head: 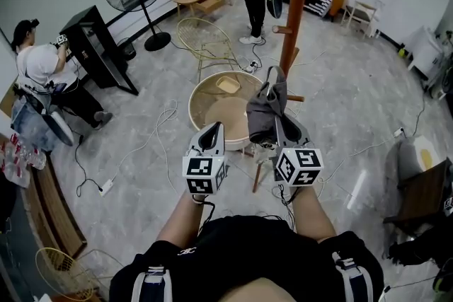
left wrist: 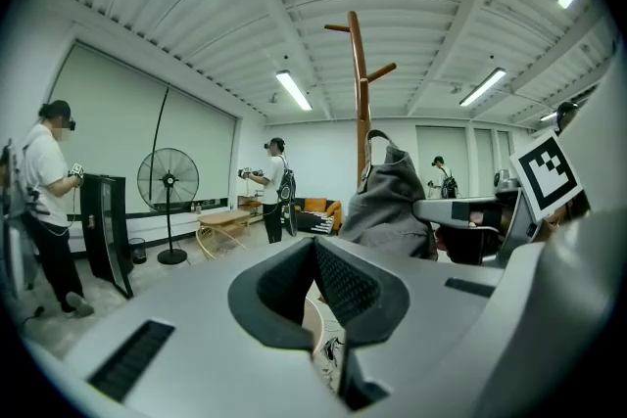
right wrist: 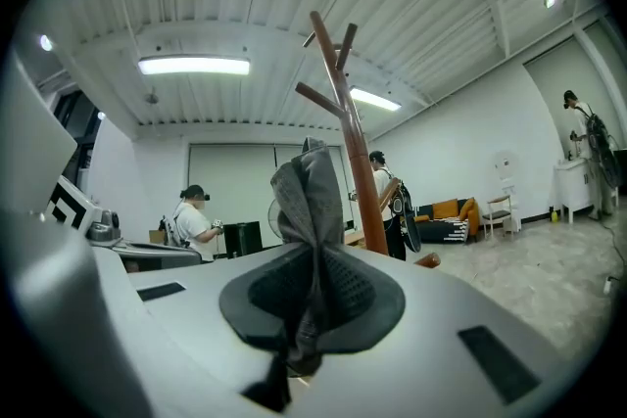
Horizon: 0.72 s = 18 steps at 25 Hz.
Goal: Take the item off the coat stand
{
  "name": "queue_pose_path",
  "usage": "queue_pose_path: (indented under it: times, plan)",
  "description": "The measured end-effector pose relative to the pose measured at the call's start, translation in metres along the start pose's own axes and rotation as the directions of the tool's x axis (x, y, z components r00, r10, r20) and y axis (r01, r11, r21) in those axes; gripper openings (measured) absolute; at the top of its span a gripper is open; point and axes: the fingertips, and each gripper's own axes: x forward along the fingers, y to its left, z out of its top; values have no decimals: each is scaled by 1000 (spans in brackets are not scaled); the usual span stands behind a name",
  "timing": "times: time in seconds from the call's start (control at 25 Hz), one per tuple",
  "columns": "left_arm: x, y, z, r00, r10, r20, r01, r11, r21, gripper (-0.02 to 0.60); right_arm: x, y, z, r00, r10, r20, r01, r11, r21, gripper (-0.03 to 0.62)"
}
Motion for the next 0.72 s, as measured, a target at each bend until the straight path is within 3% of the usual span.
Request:
queue_pose_path:
  times: [0.72]
  plan:
    - [-3,-11,-2,1000,-31,-1,31,1000,1,17,-15,-6,-1,1000,-23,12,23,1000,-3,37]
